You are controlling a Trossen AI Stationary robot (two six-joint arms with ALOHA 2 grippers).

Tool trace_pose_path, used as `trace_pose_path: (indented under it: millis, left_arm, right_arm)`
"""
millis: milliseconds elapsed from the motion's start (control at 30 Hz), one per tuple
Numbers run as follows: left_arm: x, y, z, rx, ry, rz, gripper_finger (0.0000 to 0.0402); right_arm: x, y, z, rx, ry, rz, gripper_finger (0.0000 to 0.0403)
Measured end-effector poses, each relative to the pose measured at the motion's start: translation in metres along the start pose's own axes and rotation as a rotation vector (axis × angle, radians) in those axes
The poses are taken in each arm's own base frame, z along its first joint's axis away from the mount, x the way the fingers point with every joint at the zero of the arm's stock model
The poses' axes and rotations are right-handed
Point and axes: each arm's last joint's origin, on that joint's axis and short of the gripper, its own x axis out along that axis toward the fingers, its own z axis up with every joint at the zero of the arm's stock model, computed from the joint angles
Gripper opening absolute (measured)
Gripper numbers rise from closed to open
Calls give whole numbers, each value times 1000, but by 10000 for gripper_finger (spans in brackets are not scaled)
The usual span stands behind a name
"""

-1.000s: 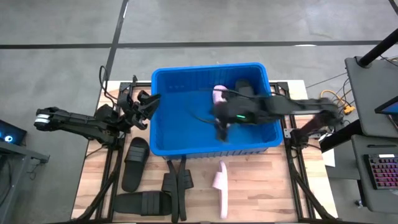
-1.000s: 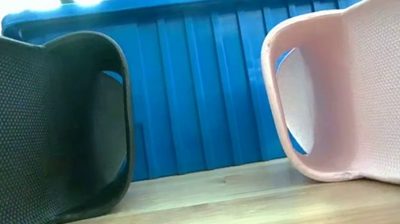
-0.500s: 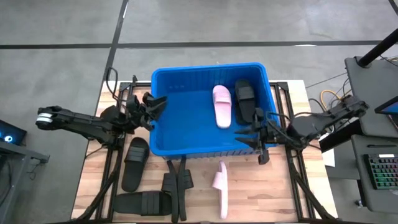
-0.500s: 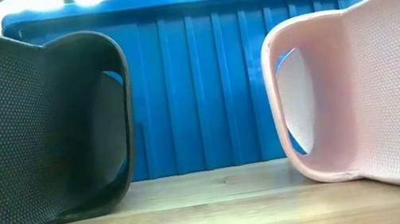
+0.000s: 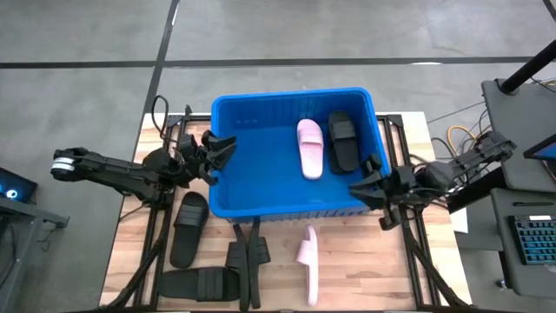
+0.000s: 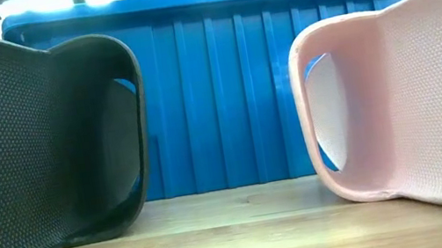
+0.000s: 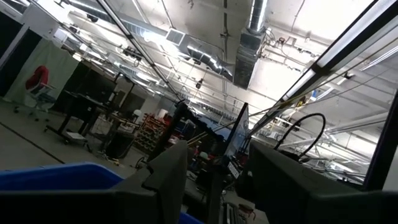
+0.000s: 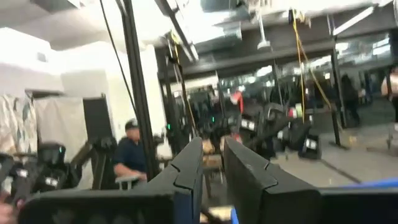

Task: Pick and place slides into bin
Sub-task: Put the pink slide into the blue bin

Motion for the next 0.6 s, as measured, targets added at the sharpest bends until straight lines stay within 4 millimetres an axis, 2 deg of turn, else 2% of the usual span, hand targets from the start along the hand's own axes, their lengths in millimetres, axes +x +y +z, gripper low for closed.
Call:
trace_pose_path:
  millis: [100, 200, 333, 467, 600]
  left_arm:
    - [1, 1, -2, 4, 9, 3, 160]
    - [1, 1, -4, 2, 17, -1, 160]
    - [1, 1, -5, -42, 20, -3, 160]
    - [2, 1, -5, -39, 23, -2, 160]
    - [2, 2, -8, -34, 35, 3, 160]
  right_arm:
    - [5, 3, -1, 34, 23, 0, 70]
    - [10, 9, 12, 51, -7, 47, 94]
    - [13, 19, 28, -29, 8, 108, 139]
    - [17, 25, 36, -90, 154, 111, 189]
    - [28, 30, 44, -80, 340, 82, 228]
